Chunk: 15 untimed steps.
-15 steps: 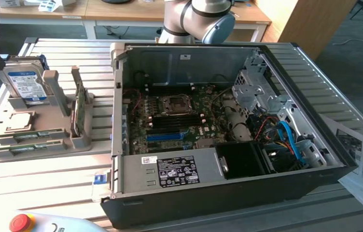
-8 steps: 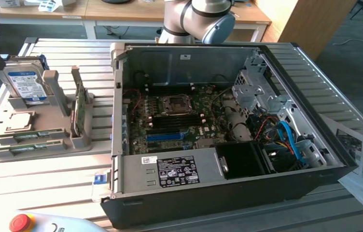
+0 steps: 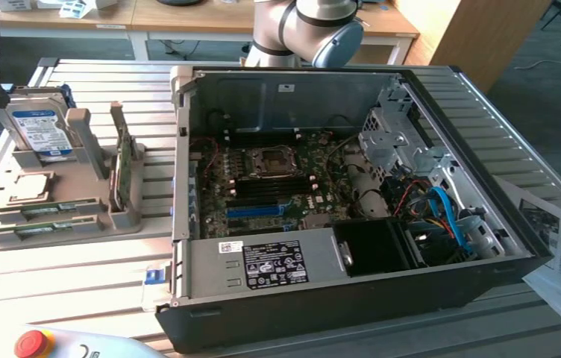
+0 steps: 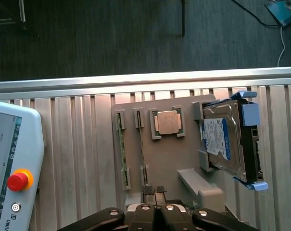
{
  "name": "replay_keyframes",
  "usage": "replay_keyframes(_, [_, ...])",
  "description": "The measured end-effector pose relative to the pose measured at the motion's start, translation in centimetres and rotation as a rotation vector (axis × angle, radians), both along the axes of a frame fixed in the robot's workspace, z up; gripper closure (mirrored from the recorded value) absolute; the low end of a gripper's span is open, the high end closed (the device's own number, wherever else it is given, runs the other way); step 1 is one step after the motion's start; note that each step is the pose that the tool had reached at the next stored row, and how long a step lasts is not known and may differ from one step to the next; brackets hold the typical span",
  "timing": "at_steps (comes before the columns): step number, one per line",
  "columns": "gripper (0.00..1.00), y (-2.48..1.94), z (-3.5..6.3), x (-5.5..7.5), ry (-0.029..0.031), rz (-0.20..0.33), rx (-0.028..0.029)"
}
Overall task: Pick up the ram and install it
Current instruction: 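Pick up the ram and move it above insertion slot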
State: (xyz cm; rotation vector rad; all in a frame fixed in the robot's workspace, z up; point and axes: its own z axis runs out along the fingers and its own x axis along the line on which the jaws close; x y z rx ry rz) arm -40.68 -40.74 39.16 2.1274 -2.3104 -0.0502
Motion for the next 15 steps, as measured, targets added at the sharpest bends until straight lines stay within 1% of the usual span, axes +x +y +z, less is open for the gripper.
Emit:
replay_keyframes(3, [0.90, 0.00, 0.00, 0.00, 0.0000, 0.008, 0.0000])
replay_keyframes(7, [0.90, 0.00, -0.01, 0.00, -0.0001, 0.034, 0.0000])
replay_keyframes(15, [0.90, 0.00, -0.01, 0.00, 0.0000, 0.046, -0.0001])
